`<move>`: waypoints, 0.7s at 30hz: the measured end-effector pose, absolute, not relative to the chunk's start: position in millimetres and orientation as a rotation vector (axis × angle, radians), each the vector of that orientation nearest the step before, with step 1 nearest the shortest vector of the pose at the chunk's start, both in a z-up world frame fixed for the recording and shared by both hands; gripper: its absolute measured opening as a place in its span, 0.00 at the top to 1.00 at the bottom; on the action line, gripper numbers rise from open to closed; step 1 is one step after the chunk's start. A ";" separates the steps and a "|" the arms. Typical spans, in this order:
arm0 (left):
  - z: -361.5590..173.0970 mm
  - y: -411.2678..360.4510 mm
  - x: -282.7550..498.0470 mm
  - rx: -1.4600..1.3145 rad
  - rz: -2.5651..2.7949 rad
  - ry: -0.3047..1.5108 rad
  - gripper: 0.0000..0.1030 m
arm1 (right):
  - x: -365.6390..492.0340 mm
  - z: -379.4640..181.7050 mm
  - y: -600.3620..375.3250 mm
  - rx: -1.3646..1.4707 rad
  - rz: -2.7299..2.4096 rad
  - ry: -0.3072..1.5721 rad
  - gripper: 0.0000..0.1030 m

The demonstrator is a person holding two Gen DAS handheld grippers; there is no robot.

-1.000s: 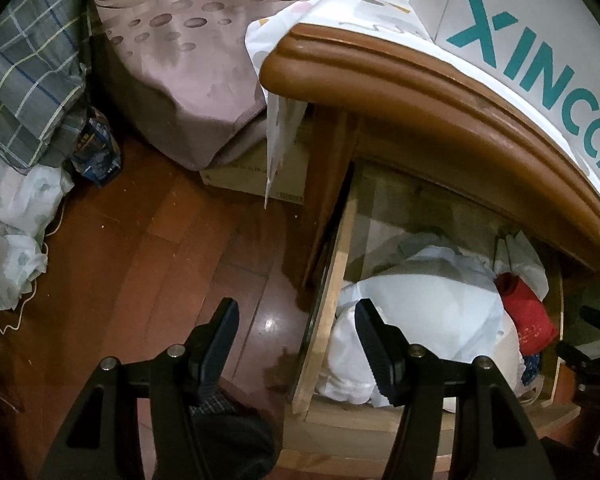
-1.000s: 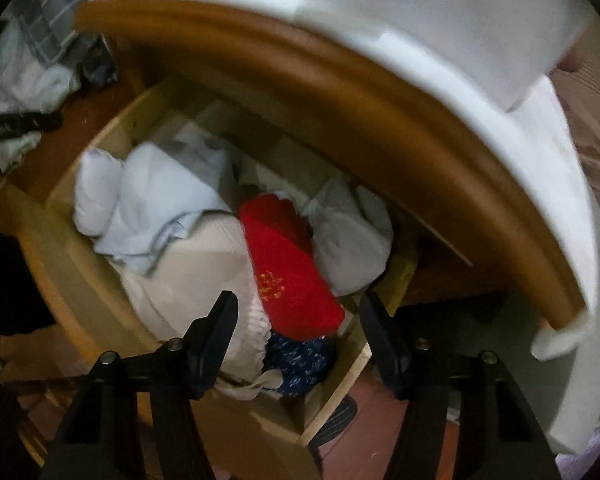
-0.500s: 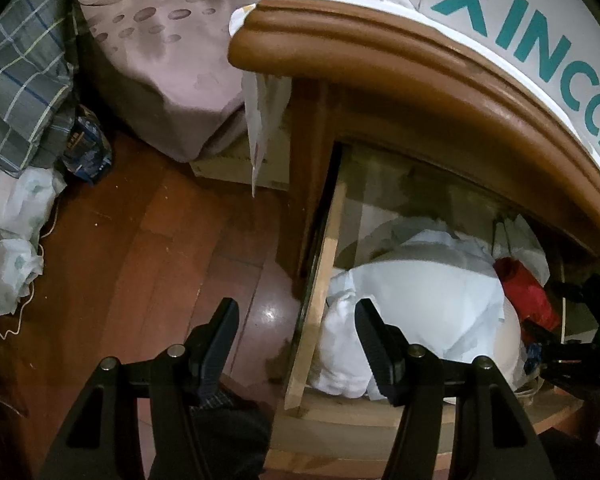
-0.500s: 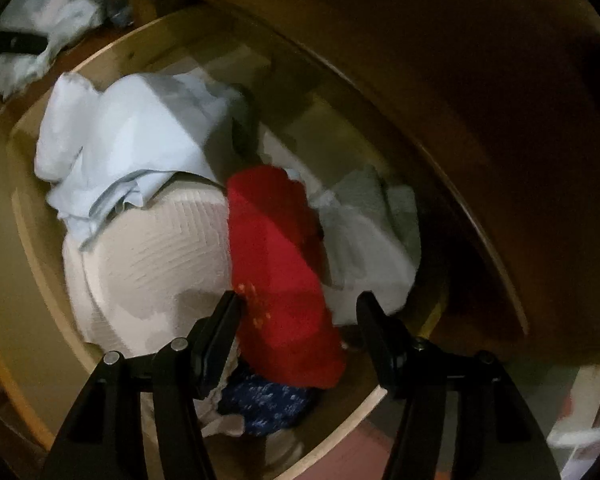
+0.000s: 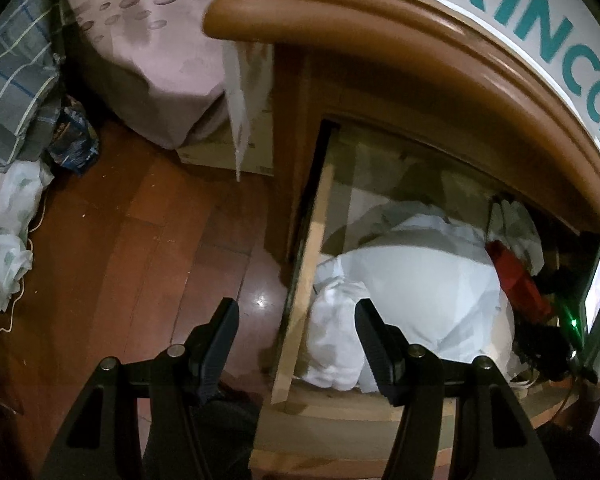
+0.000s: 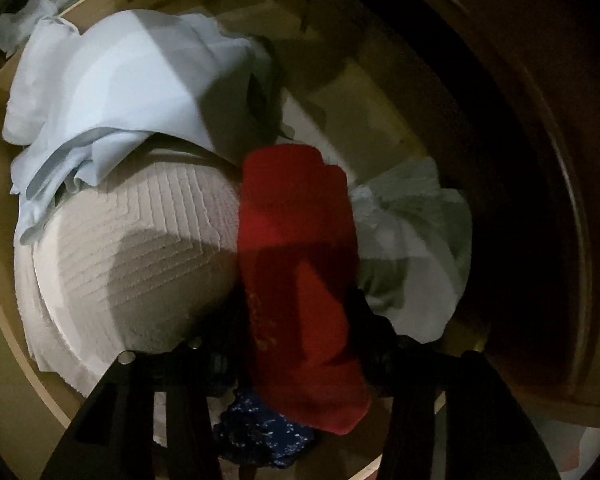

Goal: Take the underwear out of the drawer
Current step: 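Move the right gripper back down into the drawer toward the red sock, then grasp the red sock with the right gripper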

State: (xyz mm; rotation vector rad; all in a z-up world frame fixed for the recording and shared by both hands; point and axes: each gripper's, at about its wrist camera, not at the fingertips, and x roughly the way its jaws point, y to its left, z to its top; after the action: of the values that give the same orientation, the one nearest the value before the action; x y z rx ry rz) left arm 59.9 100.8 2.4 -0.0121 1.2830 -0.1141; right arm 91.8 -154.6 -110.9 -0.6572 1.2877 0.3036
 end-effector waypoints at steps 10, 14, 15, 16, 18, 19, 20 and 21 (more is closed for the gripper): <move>-10.0 86.0 57.7 0.025 -0.181 1.338 0.40 | 70.1 -74.2 -154.2 -0.581 0.291 1.290 0.69; -15.8 81.8 59.2 -0.007 -0.206 1.365 0.40 | 50.9 -50.4 -165.0 -0.458 0.285 1.271 0.69; -17.2 80.7 59.1 -0.012 -0.208 1.372 0.40 | 49.0 -44.6 -167.1 -0.421 0.281 1.264 0.69; -18.9 79.5 59.2 -0.019 -0.212 1.383 0.40 | 47.1 -38.2 -169.4 -0.381 0.271 1.250 0.69; -21.7 75.4 59.7 -0.028 -0.228 1.397 0.40 | 44.9 -29.1 -167.0 -0.300 0.250 1.229 0.69; -22.9 74.0 58.7 -0.026 -0.227 1.402 0.40 | 42.7 -23.4 -169.7 -0.244 0.243 1.215 0.69; -24.3 73.2 58.7 -0.025 -0.225 1.407 0.40 | 38.4 -19.4 -171.4 -0.200 0.234 1.202 0.69; -26.1 72.4 59.2 -0.026 -0.223 1.418 0.40 | 37.6 -17.2 -172.8 -0.156 0.227 1.193 0.69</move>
State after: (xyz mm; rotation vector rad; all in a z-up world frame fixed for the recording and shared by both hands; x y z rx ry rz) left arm 59.2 72.4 -26.1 -0.0260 1.4179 -0.2227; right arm 37.6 -172.8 -17.2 -0.1557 1.1935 0.2266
